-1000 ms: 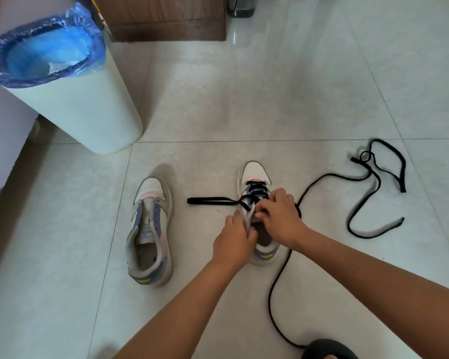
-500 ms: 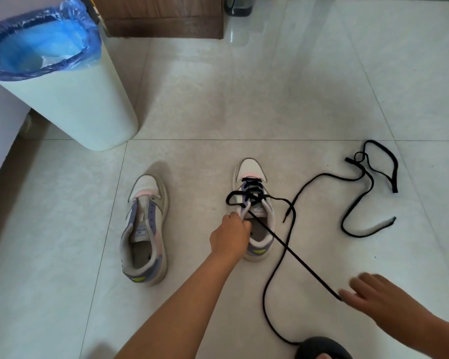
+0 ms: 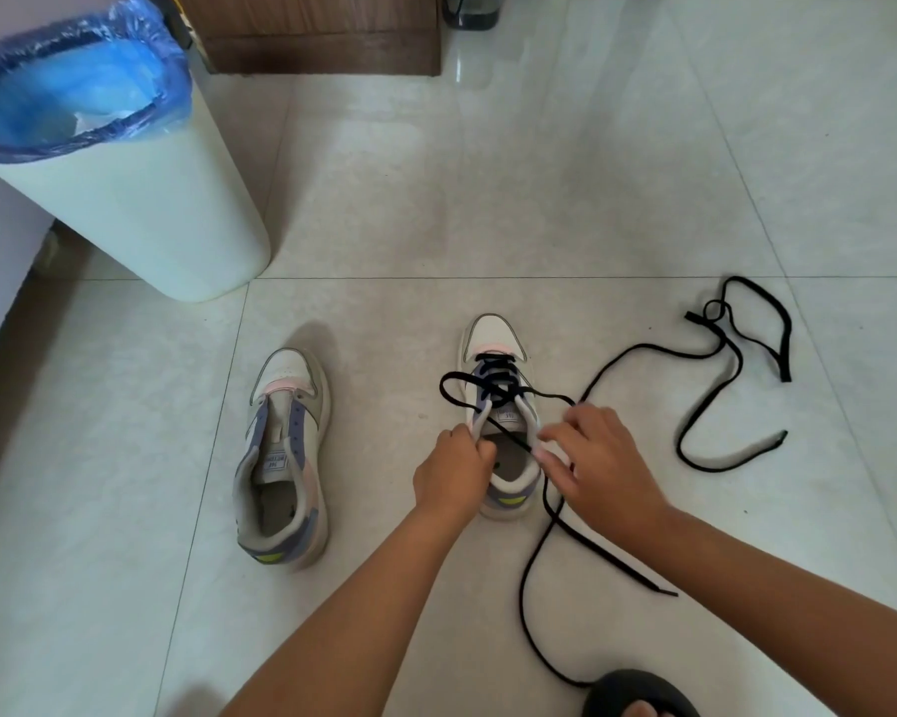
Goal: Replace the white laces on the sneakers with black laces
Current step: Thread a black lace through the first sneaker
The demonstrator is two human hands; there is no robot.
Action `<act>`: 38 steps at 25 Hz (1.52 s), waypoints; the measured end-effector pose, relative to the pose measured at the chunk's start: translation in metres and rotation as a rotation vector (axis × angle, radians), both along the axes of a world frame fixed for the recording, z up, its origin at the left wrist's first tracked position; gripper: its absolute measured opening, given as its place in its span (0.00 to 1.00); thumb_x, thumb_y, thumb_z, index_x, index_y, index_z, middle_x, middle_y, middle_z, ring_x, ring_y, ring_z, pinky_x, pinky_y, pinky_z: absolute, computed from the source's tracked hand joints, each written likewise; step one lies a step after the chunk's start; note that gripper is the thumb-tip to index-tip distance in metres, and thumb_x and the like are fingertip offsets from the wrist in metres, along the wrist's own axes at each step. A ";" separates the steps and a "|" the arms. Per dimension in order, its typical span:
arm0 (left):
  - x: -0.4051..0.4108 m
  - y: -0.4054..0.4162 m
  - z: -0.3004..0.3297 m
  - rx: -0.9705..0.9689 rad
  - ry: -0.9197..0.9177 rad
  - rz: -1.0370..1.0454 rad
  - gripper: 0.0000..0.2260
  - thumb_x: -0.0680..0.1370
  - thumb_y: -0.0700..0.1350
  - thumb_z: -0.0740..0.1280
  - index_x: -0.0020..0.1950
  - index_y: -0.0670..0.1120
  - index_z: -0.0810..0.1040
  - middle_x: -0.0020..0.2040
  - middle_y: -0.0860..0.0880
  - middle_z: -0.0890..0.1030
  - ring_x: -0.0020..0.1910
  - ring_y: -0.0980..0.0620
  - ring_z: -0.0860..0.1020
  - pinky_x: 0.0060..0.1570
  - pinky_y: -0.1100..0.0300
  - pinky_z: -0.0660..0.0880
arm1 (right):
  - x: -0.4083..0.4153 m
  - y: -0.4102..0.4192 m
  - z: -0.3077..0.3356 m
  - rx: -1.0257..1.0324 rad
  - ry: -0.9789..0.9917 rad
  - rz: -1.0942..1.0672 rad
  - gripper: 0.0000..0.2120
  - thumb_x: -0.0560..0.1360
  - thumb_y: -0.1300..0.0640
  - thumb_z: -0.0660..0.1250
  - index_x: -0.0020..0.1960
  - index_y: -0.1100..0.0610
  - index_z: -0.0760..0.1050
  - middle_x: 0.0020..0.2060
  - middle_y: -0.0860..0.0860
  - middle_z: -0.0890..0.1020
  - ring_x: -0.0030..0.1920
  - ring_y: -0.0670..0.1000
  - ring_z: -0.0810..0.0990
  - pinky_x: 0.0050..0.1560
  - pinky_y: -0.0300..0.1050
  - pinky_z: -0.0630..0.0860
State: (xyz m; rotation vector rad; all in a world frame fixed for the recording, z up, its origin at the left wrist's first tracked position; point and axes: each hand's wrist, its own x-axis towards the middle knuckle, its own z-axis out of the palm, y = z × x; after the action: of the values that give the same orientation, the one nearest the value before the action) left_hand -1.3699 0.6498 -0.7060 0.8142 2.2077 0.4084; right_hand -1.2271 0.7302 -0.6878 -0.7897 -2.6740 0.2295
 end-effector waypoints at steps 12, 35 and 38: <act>0.001 0.003 0.004 -0.055 0.047 -0.009 0.14 0.80 0.47 0.53 0.57 0.41 0.73 0.55 0.43 0.75 0.50 0.43 0.76 0.44 0.55 0.68 | 0.000 -0.018 0.009 -0.167 -0.136 0.203 0.09 0.72 0.53 0.64 0.35 0.54 0.72 0.32 0.49 0.73 0.32 0.52 0.71 0.30 0.45 0.71; 0.001 -0.013 0.008 -0.100 -0.013 -0.051 0.13 0.80 0.46 0.53 0.54 0.39 0.72 0.53 0.42 0.76 0.49 0.43 0.76 0.40 0.58 0.65 | -0.047 0.042 0.007 -0.513 -0.389 -0.031 0.15 0.77 0.58 0.62 0.63 0.56 0.72 0.63 0.53 0.71 0.63 0.57 0.67 0.62 0.51 0.67; 0.001 -0.018 0.010 -0.123 0.006 -0.054 0.14 0.81 0.47 0.52 0.54 0.40 0.72 0.53 0.42 0.76 0.48 0.43 0.76 0.40 0.58 0.66 | -0.055 0.042 0.014 -0.574 -0.472 0.034 0.04 0.74 0.59 0.63 0.48 0.53 0.70 0.52 0.52 0.74 0.55 0.56 0.70 0.55 0.49 0.68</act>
State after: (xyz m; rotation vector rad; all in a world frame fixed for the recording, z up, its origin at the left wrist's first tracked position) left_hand -1.3692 0.6313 -0.6963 0.8070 2.1878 0.2414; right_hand -1.2823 0.7727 -0.6733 -1.0700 -3.0992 0.9595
